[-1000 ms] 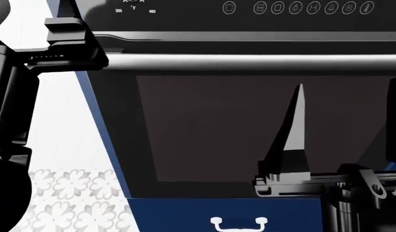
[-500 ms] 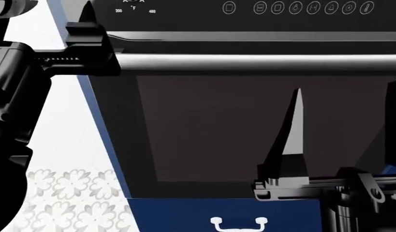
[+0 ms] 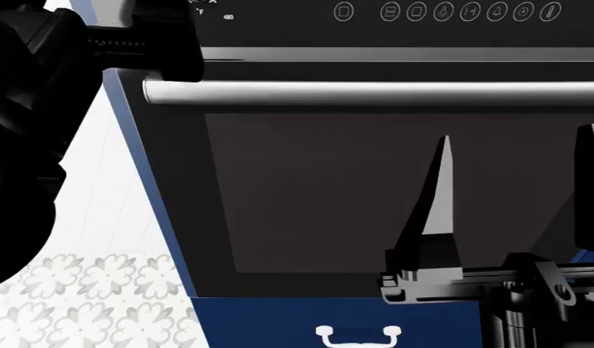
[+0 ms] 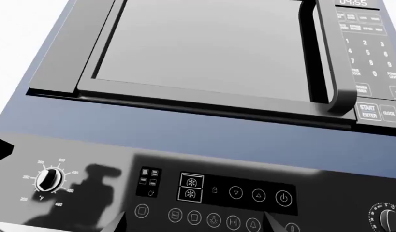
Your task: Preheat the oven by turning the temperature knob.
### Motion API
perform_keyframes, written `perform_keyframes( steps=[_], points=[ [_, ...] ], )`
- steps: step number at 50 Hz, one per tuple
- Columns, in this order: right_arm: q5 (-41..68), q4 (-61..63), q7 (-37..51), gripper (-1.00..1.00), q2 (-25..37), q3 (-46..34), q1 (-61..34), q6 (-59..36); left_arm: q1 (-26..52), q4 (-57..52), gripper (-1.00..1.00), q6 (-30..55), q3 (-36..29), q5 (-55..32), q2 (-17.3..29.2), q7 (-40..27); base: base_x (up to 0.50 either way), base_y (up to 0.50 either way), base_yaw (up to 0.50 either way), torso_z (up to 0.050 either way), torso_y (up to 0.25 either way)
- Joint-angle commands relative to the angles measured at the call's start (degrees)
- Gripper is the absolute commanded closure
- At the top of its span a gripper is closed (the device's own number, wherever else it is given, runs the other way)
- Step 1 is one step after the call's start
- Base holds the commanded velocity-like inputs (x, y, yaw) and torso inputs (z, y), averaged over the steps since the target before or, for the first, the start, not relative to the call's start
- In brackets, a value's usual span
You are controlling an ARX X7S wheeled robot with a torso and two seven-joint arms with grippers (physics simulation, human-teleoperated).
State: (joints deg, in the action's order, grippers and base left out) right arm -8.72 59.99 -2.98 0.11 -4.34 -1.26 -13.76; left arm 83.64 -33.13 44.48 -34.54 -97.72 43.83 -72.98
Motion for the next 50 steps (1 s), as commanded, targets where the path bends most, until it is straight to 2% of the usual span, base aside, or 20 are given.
perform_keyframes(
  steps=[1, 27, 50],
  points=[
    [0.3, 0.0, -0.1, -1.0, 0.0, 0.1, 0.1, -0.2, 3.1, 5.0, -1.0, 1.5, -1.2, 0.1, -2.0, 1.9, 0.0, 0.0, 0.0, 0.0, 0.0],
    [0.6, 0.0, -0.8, -1.0, 0.0, 0.1, 0.0, -0.4, -0.5, 7.8, -1.0, -0.2, -3.2, 4.9, -4.7, 4.7, 0.0, 0.0, 0.0, 0.0, 0.0],
    [0.6, 0.0, -1.4, -1.0, 0.0, 0.1, 0.0, -1.3, -0.5, 9.1, -1.0, -0.8, -4.5, 6.4, -7.7, 4.6, 0.0, 0.0, 0.0, 0.0, 0.0]
  ],
)
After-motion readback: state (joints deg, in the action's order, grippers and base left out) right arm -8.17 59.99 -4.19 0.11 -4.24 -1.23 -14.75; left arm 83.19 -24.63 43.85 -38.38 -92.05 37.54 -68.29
